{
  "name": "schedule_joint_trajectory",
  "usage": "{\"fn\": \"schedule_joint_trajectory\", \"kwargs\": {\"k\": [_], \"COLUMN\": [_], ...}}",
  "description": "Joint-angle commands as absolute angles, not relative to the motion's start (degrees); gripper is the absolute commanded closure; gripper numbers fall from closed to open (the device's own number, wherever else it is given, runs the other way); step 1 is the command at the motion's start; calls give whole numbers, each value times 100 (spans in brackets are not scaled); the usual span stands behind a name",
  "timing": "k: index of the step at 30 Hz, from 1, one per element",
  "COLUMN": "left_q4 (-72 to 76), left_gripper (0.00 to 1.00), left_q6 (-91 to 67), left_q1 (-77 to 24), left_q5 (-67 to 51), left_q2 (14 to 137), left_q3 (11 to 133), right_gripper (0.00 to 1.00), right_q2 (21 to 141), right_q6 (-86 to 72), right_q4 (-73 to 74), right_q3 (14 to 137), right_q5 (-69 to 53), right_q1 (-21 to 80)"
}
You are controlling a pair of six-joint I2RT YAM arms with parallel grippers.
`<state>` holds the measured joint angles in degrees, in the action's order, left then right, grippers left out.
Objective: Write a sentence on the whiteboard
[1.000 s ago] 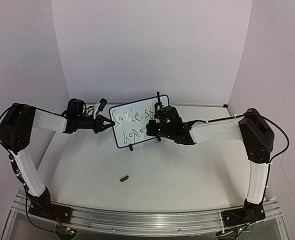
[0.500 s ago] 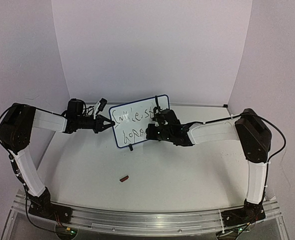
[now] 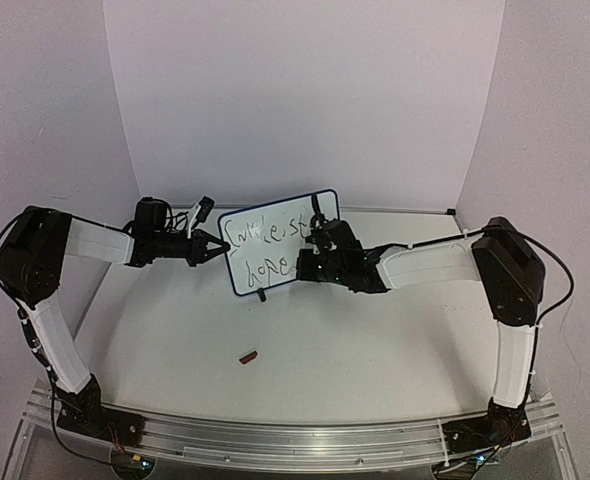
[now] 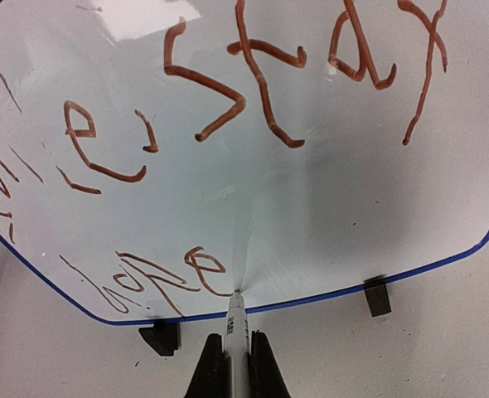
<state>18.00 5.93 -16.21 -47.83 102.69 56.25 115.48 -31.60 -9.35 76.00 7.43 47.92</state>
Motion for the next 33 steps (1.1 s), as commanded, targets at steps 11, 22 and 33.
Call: {"fn": "schedule_joint_trajectory", "kwargs": {"k": [11,22,33], "left_q4": [1503,1499,1504], "left_gripper": [100,100,100], "left_q6": [971,971,967], "left_q1": [-1625,-1620,-1622], "left_q5": [-4220,-4224,-4219], "left_q2": [10248,10239,10247], "left_q3": [5550,5553,5553], "right_gripper": [100,100,100], "right_q2": [10707,11060,11247], "right_q6": [-2995,-3017,-2988], "right_q4": [-1354,-1433,-1435], "right_q3": [7343,7696,7862], "right_q5": [1257,1078,935], "right_q1": [4730,4637,4568]}}
